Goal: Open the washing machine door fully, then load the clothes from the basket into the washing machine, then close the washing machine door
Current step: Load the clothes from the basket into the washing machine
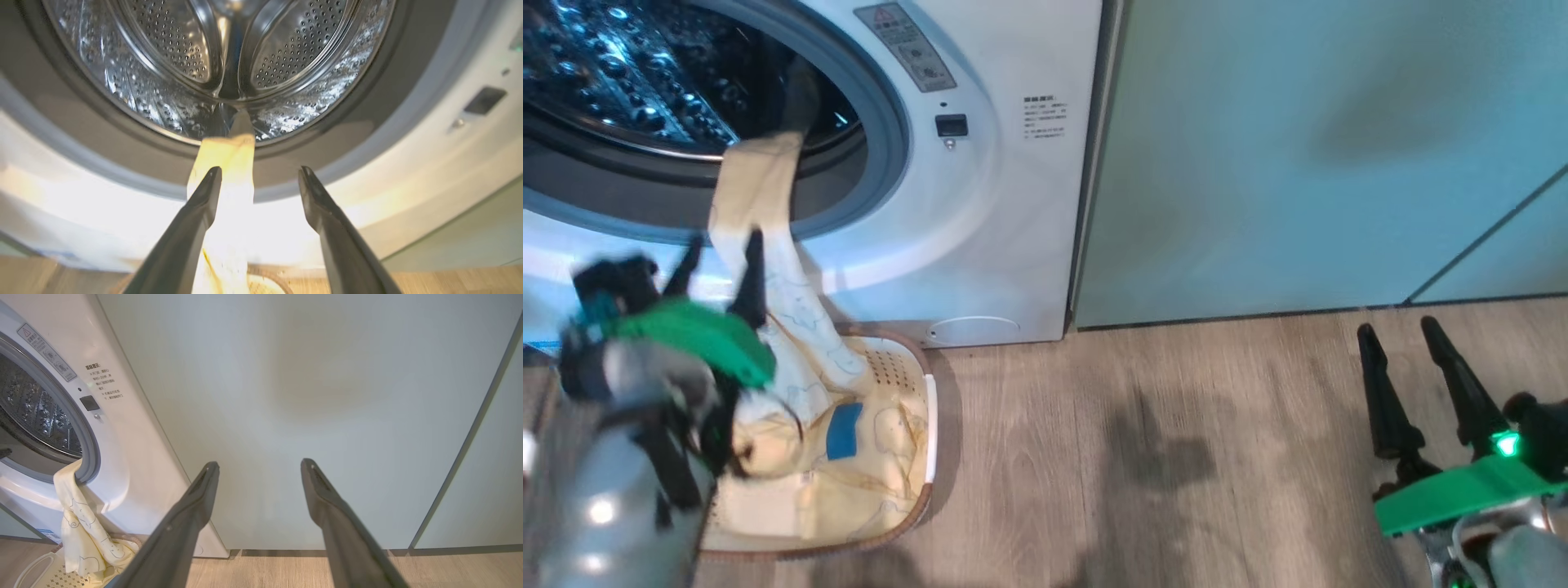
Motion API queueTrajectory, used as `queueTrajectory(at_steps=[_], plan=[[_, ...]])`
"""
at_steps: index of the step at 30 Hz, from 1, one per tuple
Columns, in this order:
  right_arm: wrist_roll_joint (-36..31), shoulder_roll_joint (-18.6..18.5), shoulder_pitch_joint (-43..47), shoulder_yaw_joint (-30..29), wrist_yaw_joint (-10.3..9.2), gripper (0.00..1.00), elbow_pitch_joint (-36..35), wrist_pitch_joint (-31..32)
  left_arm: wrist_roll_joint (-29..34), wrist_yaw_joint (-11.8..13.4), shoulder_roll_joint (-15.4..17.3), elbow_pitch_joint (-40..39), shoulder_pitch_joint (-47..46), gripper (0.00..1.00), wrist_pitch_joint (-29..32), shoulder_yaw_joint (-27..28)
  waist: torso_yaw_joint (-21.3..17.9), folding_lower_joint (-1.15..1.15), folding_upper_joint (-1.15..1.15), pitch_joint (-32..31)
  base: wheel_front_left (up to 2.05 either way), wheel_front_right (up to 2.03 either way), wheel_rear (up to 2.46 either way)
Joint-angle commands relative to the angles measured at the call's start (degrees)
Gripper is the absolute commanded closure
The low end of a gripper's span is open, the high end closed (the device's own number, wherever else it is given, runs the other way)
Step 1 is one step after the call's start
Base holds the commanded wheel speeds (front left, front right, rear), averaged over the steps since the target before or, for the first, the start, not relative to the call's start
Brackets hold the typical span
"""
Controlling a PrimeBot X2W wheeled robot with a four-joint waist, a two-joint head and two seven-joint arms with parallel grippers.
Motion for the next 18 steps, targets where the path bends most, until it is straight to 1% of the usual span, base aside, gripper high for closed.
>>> queueTrajectory(at_steps=[1, 8, 13, 18], plan=[[-0.29, -1.08, 0.19, 0.72, 0.01, 0.00, -1.88, -0.38, 0.25, 0.66, 1.34, -2.60, 1.19, 0.00, -0.33, 3.05, 0.29, 0.01, 0.00, -0.56, 0.00, 0.00, 0.00], [-0.24, -0.83, 1.50, 0.58, 0.01, 0.00, -2.07, -0.38, 2.49, 1.91, -2.56, -10.08, 13.49, 0.00, -0.33, 8.76, 0.51, 0.01, 0.00, -1.48, 0.00, 0.00, 0.00], [-0.13, -0.75, 1.64, 0.23, 0.01, 0.00, -2.20, -0.38, 4.30, 1.66, -4.98, -12.80, 19.02, 0.00, -0.33, 12.48, 0.77, 0.01, 0.00, -1.12, 0.00, 0.00, 0.00], [-0.07, -0.69, 1.41, -0.07, 0.01, 0.00, -2.33, -0.38, 6.32, 0.81, -7.23, -13.43, 21.70, 0.00, -0.33, 14.83, 1.11, 0.01, 0.00, -0.41, 0.00, 0.00, 0.00]])
